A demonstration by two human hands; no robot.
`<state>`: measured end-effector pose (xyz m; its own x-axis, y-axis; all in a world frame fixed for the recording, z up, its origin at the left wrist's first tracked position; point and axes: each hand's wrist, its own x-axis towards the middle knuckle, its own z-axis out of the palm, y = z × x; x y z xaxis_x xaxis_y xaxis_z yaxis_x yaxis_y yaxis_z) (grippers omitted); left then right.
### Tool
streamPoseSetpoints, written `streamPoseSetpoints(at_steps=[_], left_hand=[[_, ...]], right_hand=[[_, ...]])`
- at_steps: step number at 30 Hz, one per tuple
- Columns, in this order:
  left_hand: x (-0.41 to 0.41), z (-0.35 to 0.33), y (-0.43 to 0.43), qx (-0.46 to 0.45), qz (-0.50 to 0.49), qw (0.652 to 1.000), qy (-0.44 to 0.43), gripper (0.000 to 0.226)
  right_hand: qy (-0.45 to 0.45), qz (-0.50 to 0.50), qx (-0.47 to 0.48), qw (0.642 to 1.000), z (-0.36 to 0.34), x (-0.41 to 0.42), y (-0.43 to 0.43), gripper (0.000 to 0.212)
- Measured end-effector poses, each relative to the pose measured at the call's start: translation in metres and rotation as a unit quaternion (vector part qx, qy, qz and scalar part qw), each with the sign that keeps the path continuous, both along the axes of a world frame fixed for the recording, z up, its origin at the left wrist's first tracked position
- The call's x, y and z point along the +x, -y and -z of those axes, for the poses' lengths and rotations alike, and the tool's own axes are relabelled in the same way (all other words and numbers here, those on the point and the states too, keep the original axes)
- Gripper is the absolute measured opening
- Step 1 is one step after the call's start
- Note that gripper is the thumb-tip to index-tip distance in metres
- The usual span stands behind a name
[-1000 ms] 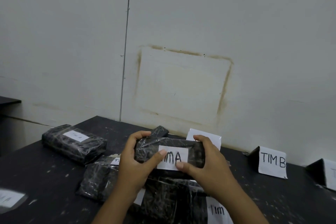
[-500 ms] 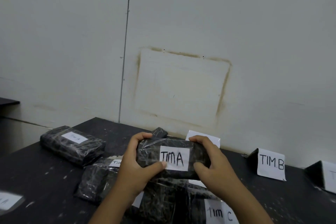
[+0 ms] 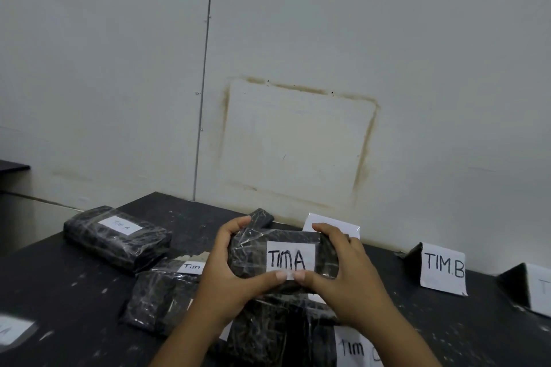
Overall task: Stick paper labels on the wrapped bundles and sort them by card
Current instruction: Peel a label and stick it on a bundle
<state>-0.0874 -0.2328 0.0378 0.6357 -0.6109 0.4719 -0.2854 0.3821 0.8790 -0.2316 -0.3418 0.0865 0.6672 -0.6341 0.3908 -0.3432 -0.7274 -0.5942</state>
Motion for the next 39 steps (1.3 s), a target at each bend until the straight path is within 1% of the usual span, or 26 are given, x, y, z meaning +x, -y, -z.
streamPoseSetpoints(at_steps=[2,6,14,16,18,20,21,22,23,24,26,28,31,39], left_hand=[[-0.001,0.000,0.000,0.004,-0.025,1.000,-0.002,0.095],[0.001,0.002,0.000,0.034,-0.030,0.999,-0.027,0.095],[0.003,-0.002,-0.003,0.037,0.049,0.995,-0.074,0.080],[0.004,-0.003,-0.003,0.030,0.057,0.994,-0.085,0.078],[0.007,-0.002,-0.002,0.012,0.055,0.993,-0.101,0.076],[0.003,-0.002,0.001,-0.020,0.033,0.993,-0.109,0.065],[-0.002,-0.003,0.002,-0.034,0.006,0.994,-0.108,0.059],[-0.007,-0.004,0.003,-0.047,-0.025,0.994,-0.101,0.060],[-0.012,-0.005,0.005,-0.054,-0.057,0.992,-0.094,0.068],[-0.017,-0.006,0.006,-0.059,-0.084,0.991,-0.091,0.071],[-0.023,-0.006,0.008,-0.053,-0.126,0.987,-0.086,0.065],[-0.023,-0.004,0.010,-0.045,-0.161,0.983,-0.074,0.059],[-0.020,0.001,0.013,-0.049,-0.180,0.980,-0.065,0.051],[-0.022,0.001,0.015,-0.049,-0.223,0.973,-0.047,0.044]], right_hand=[[-0.010,-0.017,0.004,1.000,-0.001,-0.001,-0.001,0.068],[-0.036,-0.040,0.025,0.998,-0.002,-0.001,-0.002,0.064],[-0.065,-0.094,0.070,0.991,-0.007,-0.015,0.009,0.067],[-0.057,-0.098,0.080,0.990,-0.009,-0.017,0.009,0.066],[-0.026,-0.098,0.103,0.989,-0.009,-0.014,0.008,0.062],[0.013,-0.079,0.108,0.991,-0.009,-0.007,0.001,0.046],[0.026,-0.050,0.091,0.994,-0.009,-0.003,-0.004,0.036],[0.036,-0.009,0.063,0.997,-0.006,0.001,-0.008,0.035],[0.046,0.035,0.028,0.998,-0.003,0.005,-0.011,0.042],[0.059,0.076,-0.006,0.995,0.000,0.008,-0.015,0.049],[0.083,0.125,-0.042,0.988,0.004,0.012,-0.021,0.054],[0.100,0.136,-0.046,0.985,0.005,0.014,-0.023,0.054],[0.120,0.135,-0.039,0.983,0.007,0.014,-0.023,0.044],[0.151,0.124,-0.010,0.981,0.013,0.016,-0.019,0.024]])
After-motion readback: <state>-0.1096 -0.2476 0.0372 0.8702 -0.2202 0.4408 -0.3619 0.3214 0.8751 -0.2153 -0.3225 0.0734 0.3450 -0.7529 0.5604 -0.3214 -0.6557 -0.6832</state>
